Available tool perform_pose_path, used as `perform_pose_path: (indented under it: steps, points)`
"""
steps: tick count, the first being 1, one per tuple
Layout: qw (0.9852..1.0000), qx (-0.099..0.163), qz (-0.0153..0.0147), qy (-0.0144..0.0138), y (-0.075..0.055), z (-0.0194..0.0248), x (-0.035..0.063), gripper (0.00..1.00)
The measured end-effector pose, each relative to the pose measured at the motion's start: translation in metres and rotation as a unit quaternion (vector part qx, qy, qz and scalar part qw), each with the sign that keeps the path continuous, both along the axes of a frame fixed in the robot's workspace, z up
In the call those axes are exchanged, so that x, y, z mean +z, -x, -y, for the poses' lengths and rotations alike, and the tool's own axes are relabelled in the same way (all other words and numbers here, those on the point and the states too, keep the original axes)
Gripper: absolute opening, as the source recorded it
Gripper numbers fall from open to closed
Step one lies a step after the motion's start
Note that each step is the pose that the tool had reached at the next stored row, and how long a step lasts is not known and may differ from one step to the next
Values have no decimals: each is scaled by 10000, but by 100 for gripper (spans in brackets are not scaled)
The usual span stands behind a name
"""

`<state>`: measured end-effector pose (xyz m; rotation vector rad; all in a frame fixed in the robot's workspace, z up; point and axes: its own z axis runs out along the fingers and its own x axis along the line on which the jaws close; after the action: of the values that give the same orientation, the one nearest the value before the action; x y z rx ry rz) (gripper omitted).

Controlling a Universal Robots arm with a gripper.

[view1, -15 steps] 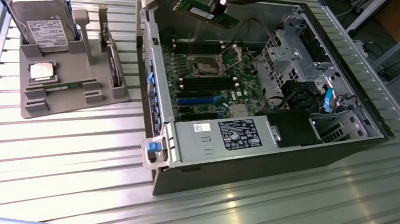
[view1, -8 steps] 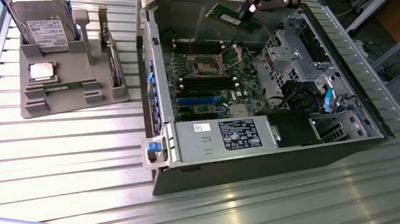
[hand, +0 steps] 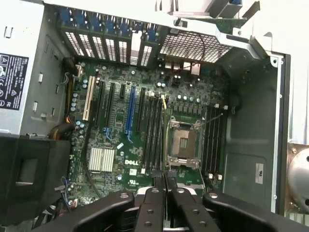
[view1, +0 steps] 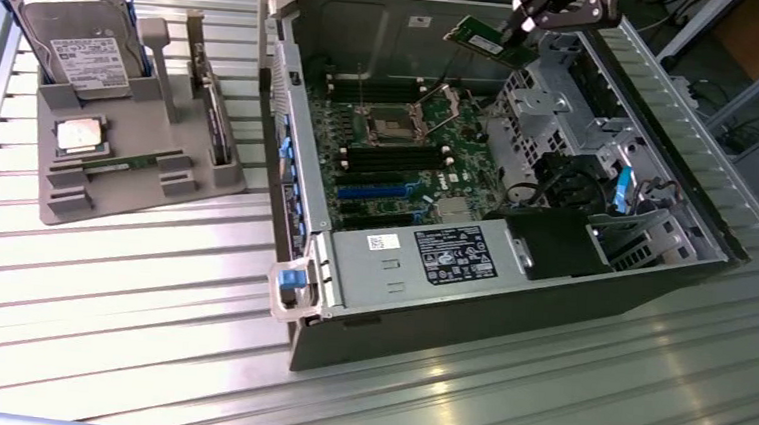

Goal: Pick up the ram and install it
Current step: 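Pick up the ram and move it above insertion slot, then insert the ram into the slot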

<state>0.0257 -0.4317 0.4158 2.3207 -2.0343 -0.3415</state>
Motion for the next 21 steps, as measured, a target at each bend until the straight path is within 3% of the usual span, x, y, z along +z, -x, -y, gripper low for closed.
perform_pose_path:
  steps: [12,16,19,20,21]
  points:
    - [10000,0,0,0,-25,0,0,12]
    - [10000,-85,0,45,33,0,-39,12]
    - [9999,-97,0,49,48,0,-54,12]
    - [9999,-98,1,60,48,0,-55,12]
    - [9997,-98,2,210,49,0,-56,12]
